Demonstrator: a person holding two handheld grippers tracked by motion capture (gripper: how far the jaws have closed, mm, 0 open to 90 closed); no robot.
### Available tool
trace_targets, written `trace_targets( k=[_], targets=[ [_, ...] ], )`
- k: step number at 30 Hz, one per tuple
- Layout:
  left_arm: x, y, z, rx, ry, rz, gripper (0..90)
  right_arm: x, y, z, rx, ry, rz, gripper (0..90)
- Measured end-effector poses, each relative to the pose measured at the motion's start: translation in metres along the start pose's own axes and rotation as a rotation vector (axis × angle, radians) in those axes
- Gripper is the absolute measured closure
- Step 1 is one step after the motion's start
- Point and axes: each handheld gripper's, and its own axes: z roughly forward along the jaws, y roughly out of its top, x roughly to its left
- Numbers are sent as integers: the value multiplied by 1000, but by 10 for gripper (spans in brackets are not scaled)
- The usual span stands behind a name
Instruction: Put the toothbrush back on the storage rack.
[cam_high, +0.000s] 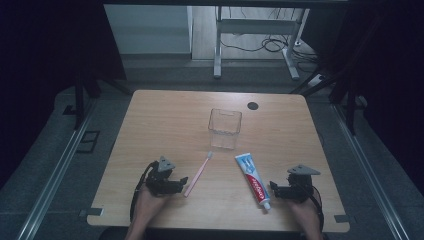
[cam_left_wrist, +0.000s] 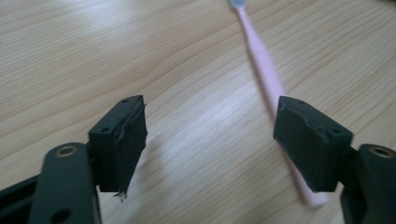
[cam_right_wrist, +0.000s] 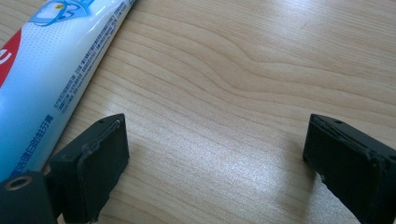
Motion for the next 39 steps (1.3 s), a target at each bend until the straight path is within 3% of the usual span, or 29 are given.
trace_targets(
  k=[2,9,14,20,32,36,39],
  targets=[
    [-6,7,6,-2,-20,17,244,0,0,0,0,1,-1,62],
    [-17,16,21,20,-27,57,249,0,0,0,0,2,-1,62],
    [-22,20,24,33,-35,83,317,0,0,0,-1,1,-2,62],
    [-25,22,29,74,-1,112,334,0,0,0,-1,3,-3,62],
    [-14,18,25,120,51,134,337,0,0,0,-1,3,-4,62],
    [-11,19,23,119,43,132,354,0,0,0,-1,3,-4,62],
    [-10,24,22,153,16,154,403,0,0,0,-1,3,-3,62]
  ],
)
